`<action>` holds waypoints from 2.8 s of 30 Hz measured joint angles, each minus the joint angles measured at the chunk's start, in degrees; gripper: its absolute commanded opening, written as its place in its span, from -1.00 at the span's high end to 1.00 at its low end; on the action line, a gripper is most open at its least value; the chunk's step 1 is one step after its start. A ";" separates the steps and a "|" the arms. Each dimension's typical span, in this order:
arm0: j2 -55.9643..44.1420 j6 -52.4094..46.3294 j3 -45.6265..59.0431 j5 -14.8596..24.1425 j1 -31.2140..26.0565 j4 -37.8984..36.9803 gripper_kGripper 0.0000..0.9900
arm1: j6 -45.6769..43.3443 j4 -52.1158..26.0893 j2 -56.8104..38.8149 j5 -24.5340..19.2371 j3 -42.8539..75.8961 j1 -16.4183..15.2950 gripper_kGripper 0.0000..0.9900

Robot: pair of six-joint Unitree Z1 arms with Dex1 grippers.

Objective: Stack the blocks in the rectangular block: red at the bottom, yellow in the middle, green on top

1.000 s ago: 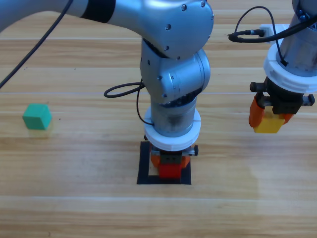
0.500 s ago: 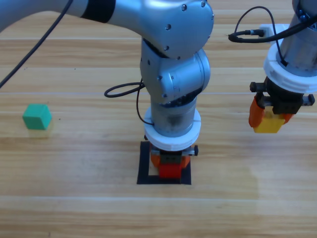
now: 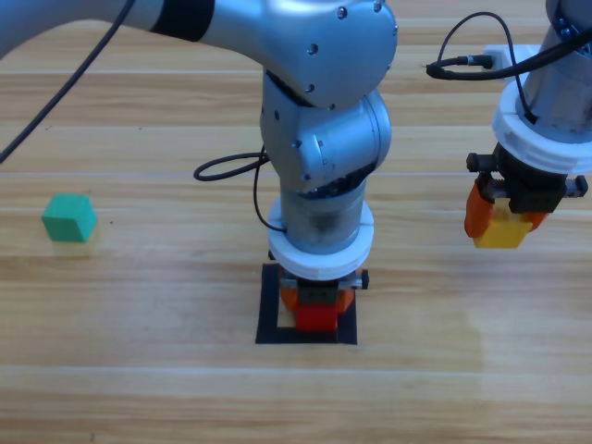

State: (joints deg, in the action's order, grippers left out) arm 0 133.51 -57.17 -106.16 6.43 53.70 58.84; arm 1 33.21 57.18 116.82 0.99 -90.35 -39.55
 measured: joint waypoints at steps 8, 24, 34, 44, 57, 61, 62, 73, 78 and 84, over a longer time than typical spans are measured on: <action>-0.03 0.01 0.18 0.00 -0.46 0.00 0.75 | -0.04 0.00 0.00 0.00 0.00 0.00 1.00; -0.02 -1.83 0.11 0.00 -0.91 -0.02 -1.00 | -0.18 0.00 0.00 0.00 0.00 0.00 1.00; -0.03 -2.71 -1.05 0.00 -0.90 0.10 -1.00 | -0.18 0.00 0.00 0.00 0.00 0.00 1.00; -5.83 -1.89 -22.05 5.08 -0.84 17.08 -1.00 | 0.45 0.42 -0.08 -0.71 -0.60 -0.94 1.00; -17.82 11.72 -10.04 8.78 -8.06 20.78 -1.00 | 6.74 12.59 0.54 3.74 -16.52 -7.69 1.00; -21.48 25.64 -8.92 8.78 -14.66 20.93 -1.00 | 8.81 17.48 4.57 4.06 -25.70 -10.85 1.00; -21.90 28.46 -8.92 8.76 -16.39 20.92 -1.00 | 9.12 19.34 6.54 4.05 -28.44 -11.54 1.00; -22.25 46.77 -2.01 0.06 -35.74 14.68 -1.00 | 11.51 27.79 22.86 3.14 -42.97 -15.04 1.00; -22.25 46.78 0.62 -1.94 -38.08 12.79 -1.00 | 12.82 27.81 24.03 2.99 -46.27 -15.75 1.00; -22.56 46.96 7.08 -4.58 -39.69 7.99 -1.00 | 13.67 27.82 25.10 2.50 -47.64 -16.85 1.00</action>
State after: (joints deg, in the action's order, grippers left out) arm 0 110.95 -10.21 -99.08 1.85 14.01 66.83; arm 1 46.88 84.99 141.92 3.50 -137.99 -56.40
